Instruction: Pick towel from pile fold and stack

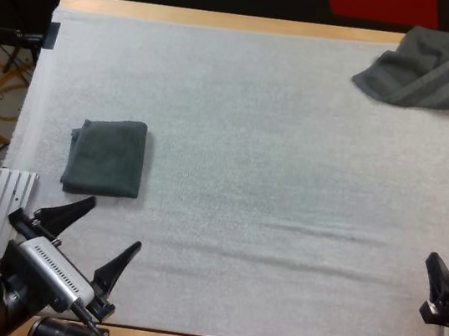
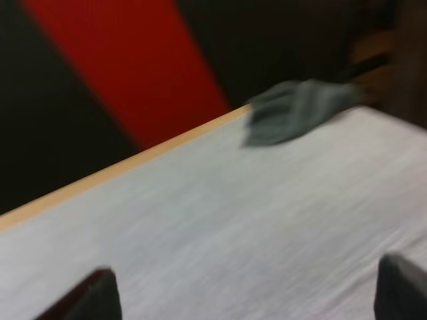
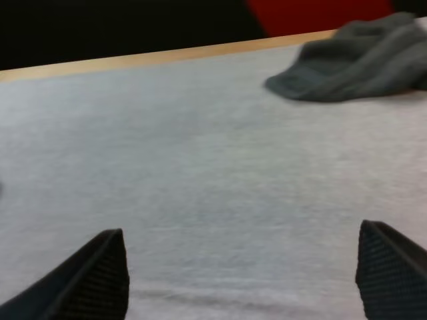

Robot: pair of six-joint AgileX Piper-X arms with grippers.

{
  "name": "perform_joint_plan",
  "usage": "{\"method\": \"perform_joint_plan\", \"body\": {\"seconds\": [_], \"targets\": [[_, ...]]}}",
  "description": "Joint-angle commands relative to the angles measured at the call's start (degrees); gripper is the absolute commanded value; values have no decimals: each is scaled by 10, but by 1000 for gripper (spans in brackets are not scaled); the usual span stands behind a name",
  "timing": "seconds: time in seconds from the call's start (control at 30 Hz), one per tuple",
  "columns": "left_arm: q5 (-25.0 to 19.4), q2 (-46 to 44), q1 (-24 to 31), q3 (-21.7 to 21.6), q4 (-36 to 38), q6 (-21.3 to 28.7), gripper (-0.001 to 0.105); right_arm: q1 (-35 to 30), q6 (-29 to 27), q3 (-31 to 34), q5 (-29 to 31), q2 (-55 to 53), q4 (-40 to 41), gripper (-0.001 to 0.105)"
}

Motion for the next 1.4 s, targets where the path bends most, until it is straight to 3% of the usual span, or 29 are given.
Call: {"method": "perform_joint_plan", "body": {"seconds": [0.0,0.17,0.33,0.63,1.0,1.23,1.37], "targets": [[14,7,-9,-7,-5,-6,74,0,-7,-9,-25,5,-4,69],[22,19,-14,-14,-5,-6,74,0,-7,-13,-46,22,-5,69],[22,19,-14,-14,-5,-6,74,0,-2,-13,-4,58,-33,69],[22,19,-14,-14,-5,-6,74,0,21,-42,62,275,-156,69],[22,19,-14,-14,-4,-6,74,-9,49,-195,214,650,-312,69],[22,19,-14,-14,-4,-6,74,-42,126,-310,218,827,-322,69],[22,19,-14,-14,-4,-6,74,-73,205,-372,218,904,-326,69]]}}
